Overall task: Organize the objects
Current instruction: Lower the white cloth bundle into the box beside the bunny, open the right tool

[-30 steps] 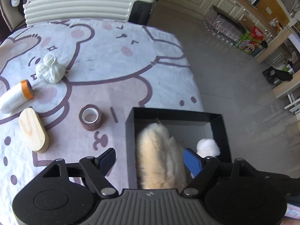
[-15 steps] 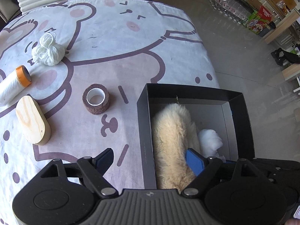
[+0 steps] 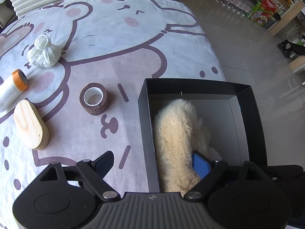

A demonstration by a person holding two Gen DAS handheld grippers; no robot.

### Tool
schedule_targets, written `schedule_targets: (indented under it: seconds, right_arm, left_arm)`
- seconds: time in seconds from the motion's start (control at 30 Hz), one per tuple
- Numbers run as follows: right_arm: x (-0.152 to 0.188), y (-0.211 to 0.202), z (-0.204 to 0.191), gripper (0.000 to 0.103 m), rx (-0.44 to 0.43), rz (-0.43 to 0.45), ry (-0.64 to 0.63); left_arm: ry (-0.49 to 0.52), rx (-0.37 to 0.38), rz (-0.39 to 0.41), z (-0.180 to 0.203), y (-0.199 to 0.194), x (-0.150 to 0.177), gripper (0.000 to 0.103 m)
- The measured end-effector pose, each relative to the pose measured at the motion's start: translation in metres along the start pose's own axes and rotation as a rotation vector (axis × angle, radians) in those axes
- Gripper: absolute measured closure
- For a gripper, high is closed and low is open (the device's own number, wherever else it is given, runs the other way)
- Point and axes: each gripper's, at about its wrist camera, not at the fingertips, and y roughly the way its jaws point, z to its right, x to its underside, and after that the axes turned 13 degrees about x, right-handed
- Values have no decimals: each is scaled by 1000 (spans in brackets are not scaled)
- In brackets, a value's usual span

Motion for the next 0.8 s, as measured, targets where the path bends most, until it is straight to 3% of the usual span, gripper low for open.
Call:
schedule_targets:
  seconds: [0.1, 0.17, 0.23, 0.33, 0.4, 0.47, 0.57, 0.8]
  right_arm:
    - [0, -6, 2, 68, -35, 9, 8]
    - [1, -16, 8, 47, -27, 37, 18]
    - [3, -27, 17, 36, -21, 71, 48]
    - [5, -38, 31, 41, -46, 105, 114]
    - [3, -40, 37, 49, -2, 105, 165]
    - [3, -35, 41, 70, 30, 90, 205]
    - [2, -28, 45, 81, 33, 59, 222]
    - [7, -12, 29, 84, 30, -2, 108]
  left_arm:
    - [-8, 0, 1, -2, 0, 0, 15]
    - [-9, -1, 1, -1, 0, -1, 15]
    - [-9, 2, 0, 0, 0, 0, 15]
    - [2, 1, -1, 3, 1, 0, 15]
    - [9, 0, -1, 4, 1, 1, 15]
    - [11, -1, -1, 4, 1, 1, 15]
    - [2, -5, 0, 1, 0, 1, 15]
    - [10, -9, -2, 2, 1, 2, 15]
